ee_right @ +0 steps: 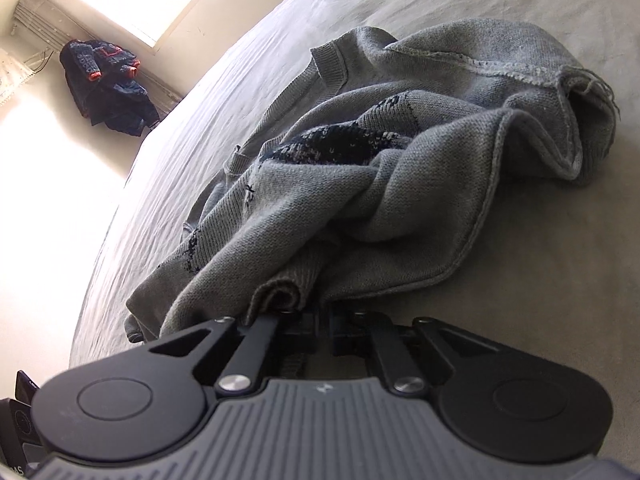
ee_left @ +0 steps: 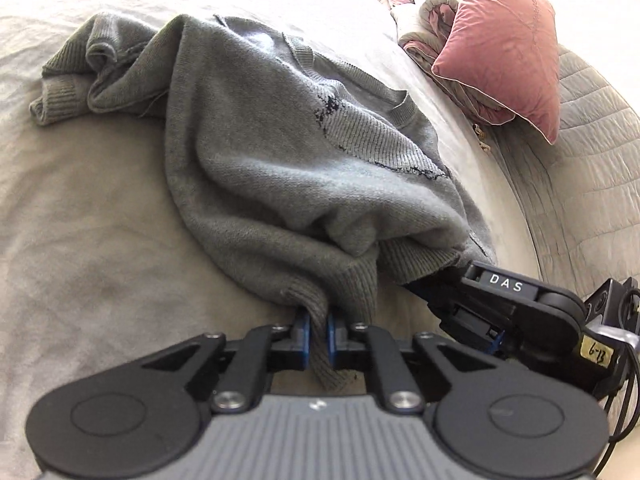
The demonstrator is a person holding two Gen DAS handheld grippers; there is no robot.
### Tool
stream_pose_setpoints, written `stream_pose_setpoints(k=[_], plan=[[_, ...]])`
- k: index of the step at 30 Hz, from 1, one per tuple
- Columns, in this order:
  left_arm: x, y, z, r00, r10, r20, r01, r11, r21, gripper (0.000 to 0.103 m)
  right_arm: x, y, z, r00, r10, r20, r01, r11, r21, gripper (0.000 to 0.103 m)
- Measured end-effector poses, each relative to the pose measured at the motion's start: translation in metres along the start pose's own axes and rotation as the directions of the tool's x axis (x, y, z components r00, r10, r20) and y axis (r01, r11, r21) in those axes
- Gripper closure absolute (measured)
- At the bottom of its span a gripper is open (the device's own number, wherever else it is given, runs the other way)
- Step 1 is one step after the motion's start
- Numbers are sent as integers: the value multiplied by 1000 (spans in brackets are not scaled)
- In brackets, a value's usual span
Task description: Fold clothes
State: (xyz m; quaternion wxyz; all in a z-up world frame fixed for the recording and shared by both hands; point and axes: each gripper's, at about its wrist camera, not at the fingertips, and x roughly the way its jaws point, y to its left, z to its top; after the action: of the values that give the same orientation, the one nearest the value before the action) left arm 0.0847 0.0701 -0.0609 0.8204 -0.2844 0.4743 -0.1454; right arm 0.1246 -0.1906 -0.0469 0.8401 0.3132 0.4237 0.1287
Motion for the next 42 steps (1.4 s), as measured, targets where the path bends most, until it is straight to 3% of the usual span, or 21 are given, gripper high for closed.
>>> stream_pose_setpoints(k=[15,23,31,35,39,42], plan=[[-76,9,-6,999,-28,45,18,979,203,96,-89,-15,-3,994,-16,108,31,989,-141,98],[-102,31,-20,1000,-8,14,4,965,264,96,-118,-32,3,988,-63,143,88,980,-177,98],[-101,54,-31,998,35,-44,-22,965,262,94,-120,-64,0,981,-165,98,177,975,-137,97],[-106,62,-26,999,23,-35,-15,976,219,94,-120,-71,-2,984,-162,70,170,978,-123,89],[-110,68,-20,1000,19,-22,-14,983,185,90,-121,-72,-3,988,-148,44,152,980,-129,89],[-108,70,-20,999,29,-29,-23,983,185,85,-119,-72,-7,989,-149,19,150,979,-136,75]])
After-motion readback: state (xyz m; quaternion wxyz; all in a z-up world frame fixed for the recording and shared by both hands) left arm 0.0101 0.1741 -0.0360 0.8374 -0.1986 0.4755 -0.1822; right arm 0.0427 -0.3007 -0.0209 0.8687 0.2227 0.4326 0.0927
